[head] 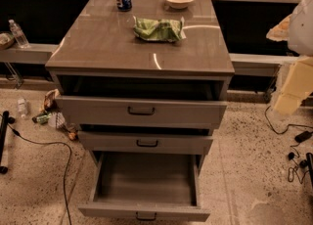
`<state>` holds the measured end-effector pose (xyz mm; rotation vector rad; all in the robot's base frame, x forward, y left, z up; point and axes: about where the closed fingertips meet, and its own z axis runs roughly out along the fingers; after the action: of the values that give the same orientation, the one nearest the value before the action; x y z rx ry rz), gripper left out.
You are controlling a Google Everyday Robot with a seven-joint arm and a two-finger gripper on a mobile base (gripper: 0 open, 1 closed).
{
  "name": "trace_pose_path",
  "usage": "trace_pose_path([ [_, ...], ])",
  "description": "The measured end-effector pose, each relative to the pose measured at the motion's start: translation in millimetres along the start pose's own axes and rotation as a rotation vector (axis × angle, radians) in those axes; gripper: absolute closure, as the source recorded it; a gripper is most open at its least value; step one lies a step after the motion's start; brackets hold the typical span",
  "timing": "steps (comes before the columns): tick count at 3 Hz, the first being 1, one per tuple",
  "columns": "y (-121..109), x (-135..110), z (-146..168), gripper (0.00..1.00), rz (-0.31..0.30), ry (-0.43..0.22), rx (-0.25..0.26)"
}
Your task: Close bottom drawer
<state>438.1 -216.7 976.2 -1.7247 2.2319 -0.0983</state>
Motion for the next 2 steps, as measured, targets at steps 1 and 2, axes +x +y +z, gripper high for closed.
trace_pose_path([
  [1, 0.0, 0.0, 0.0, 0.0, 0.0, 0.0, 0.0],
  [2, 0.5, -1.1, 2.0, 0.18, 0.0, -0.007, 0.005],
])
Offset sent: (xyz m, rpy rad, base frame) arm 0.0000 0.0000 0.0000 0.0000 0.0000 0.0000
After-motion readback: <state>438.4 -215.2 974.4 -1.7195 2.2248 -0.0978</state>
